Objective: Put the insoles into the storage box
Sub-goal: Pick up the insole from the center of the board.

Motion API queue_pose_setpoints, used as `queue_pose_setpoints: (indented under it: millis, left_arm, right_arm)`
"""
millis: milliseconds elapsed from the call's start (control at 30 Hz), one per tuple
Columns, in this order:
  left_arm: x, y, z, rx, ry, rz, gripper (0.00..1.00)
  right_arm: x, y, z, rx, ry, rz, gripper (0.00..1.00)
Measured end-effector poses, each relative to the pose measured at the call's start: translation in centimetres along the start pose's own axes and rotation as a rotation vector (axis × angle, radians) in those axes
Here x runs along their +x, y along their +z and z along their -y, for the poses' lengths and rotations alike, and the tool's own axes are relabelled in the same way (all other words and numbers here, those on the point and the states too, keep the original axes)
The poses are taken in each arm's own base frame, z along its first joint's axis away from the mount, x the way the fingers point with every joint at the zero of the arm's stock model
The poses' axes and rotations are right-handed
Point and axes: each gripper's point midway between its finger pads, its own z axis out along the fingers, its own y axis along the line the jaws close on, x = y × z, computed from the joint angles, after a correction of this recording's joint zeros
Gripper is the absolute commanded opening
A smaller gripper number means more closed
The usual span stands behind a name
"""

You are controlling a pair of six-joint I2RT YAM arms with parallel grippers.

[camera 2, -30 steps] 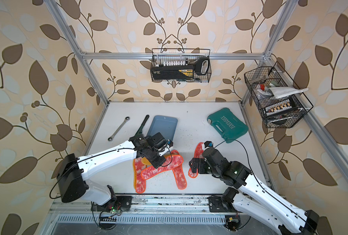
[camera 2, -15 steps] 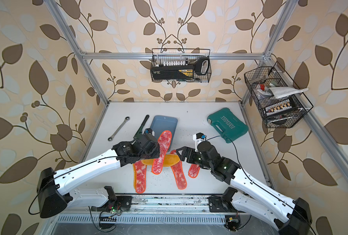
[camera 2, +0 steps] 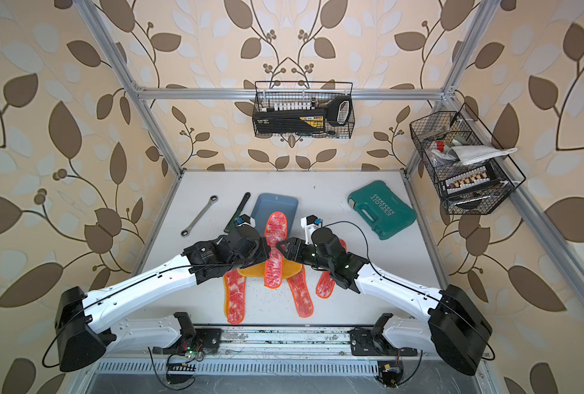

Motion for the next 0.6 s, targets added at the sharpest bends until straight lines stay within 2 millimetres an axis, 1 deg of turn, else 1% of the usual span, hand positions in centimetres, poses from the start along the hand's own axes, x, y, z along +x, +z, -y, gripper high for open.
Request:
queue_pose_setpoints:
  millis: [67, 100, 133, 333, 367, 400, 433, 467, 533, 567, 600]
  left_arm:
    - [-0.1, -0.3, 0.2, 0.014, -0.002, 0.003, 0.00]
    - [-0.1, -0.3, 0.3, 0.019, -0.002, 0.004, 0.00]
    - [-0.1, -0.5, 0.4, 0.027, -0.001, 0.002, 0.00]
    - [0.1, -0.9, 0.3, 0.040, 0.007, -0.002, 0.00]
    - [0.1, -0.9, 0.3, 0.038, 0.014, -0.002, 0.00]
    - [0.1, -0.9, 0.2, 0.036, 0.019, -0.002, 0.02]
    - [0.0, -0.9, 0.1, 0.034, 0.024, -0.002, 0.10]
    - [0.0, -0.9, 0.1, 0.032, 0.030, -0.002, 0.20]
    - [0.0, -1.0, -0.2, 0.019, 0.050, -0.001, 0.48]
    - [0.0, -1.1, -0.4, 0.012, 0.065, -0.001, 0.61]
    - [-0.1, -1.2, -0.6, 0.005, 0.078, 0.004, 0.70]
  right_arm:
    - [0.2, 0.5, -0.2, -0.020, 0.003, -0.012, 0.45]
    - [0.2, 0.7, -0.2, -0.025, 0.003, -0.017, 0.40]
    - [0.3, 0.9, -0.3, -0.032, 0.009, -0.024, 0.37]
    - [0.4, 1.3, -1.0, -0.073, 0.012, -0.042, 0.05]
    - [0.4, 1.3, -1.2, -0.081, 0.012, -0.042, 0.04]
    - [0.4, 1.3, -1.3, -0.084, 0.010, -0.043, 0.02]
    - [0.4, 1.3, -1.4, -0.086, 0.012, -0.045, 0.00]
    - [0.4, 1.3, -1.4, -0.087, 0.011, -0.047, 0.00]
    - [0.3, 1.3, -1.3, -0.087, 0.011, -0.045, 0.00]
    - [0.2, 1.3, -1.2, -0.084, 0.012, -0.041, 0.00]
    - [0.0, 1.3, -1.1, -0.081, 0.014, -0.037, 0.00]
